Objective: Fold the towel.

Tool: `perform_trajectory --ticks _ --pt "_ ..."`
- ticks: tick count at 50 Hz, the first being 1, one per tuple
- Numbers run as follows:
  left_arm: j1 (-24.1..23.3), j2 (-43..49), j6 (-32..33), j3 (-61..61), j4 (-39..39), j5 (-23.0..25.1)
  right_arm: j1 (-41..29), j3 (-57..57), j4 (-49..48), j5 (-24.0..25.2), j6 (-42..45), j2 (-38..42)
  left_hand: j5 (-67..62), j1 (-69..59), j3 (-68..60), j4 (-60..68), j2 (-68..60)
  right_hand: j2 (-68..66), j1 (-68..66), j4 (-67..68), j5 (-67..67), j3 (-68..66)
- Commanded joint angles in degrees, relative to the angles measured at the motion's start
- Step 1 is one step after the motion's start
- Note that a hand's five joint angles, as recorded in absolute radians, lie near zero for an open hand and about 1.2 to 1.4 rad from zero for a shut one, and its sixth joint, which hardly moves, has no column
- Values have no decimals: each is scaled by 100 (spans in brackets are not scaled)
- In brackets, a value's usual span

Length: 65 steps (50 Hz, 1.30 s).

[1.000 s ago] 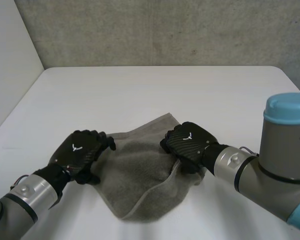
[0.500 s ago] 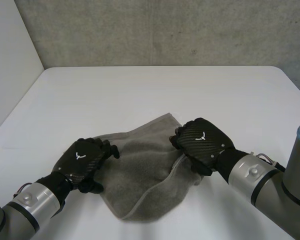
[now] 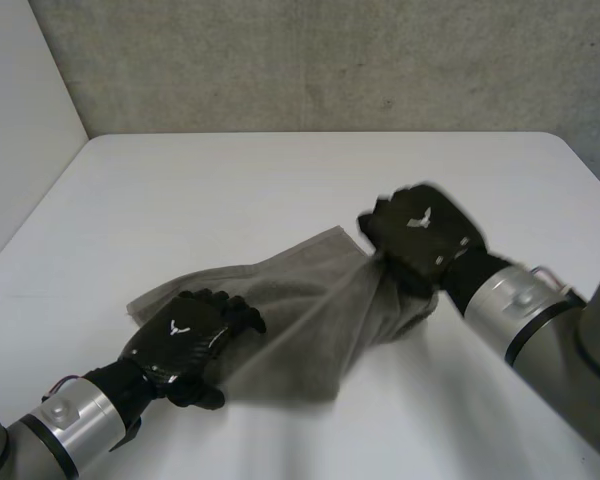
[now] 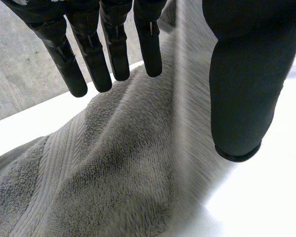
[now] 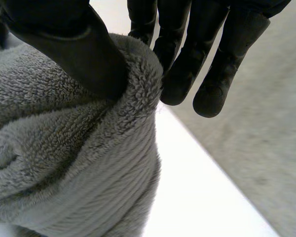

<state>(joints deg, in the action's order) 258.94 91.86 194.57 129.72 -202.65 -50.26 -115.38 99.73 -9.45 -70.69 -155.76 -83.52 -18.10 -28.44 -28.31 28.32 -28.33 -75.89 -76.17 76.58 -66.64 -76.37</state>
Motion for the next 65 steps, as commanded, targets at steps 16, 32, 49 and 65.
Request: perform_trajectory --ticks 16,32,49,65 --pt "-63 1148 -16 -693 -73 -729 797 205 787 -516 -860 -911 -850 -816 -828 828 -827 -411 -383 342 -336 -363" --pt "-168 1334 -16 -694 15 -1232 1123 144 751 -463 -842 -973 -2148 -2114 -2126 2126 -2124 -411 -383 342 -336 -363" --pt "-590 1255 -42 -649 191 -1241 1105 179 734 -480 -781 -718 -1929 -1895 -1908 1907 -1906 -411 -383 342 -336 -363" --pt "-818 1387 -60 -799 138 -1250 1096 214 725 -480 -781 -710 -1996 -1963 -1975 1974 -1973 -411 -383 342 -336 -363"
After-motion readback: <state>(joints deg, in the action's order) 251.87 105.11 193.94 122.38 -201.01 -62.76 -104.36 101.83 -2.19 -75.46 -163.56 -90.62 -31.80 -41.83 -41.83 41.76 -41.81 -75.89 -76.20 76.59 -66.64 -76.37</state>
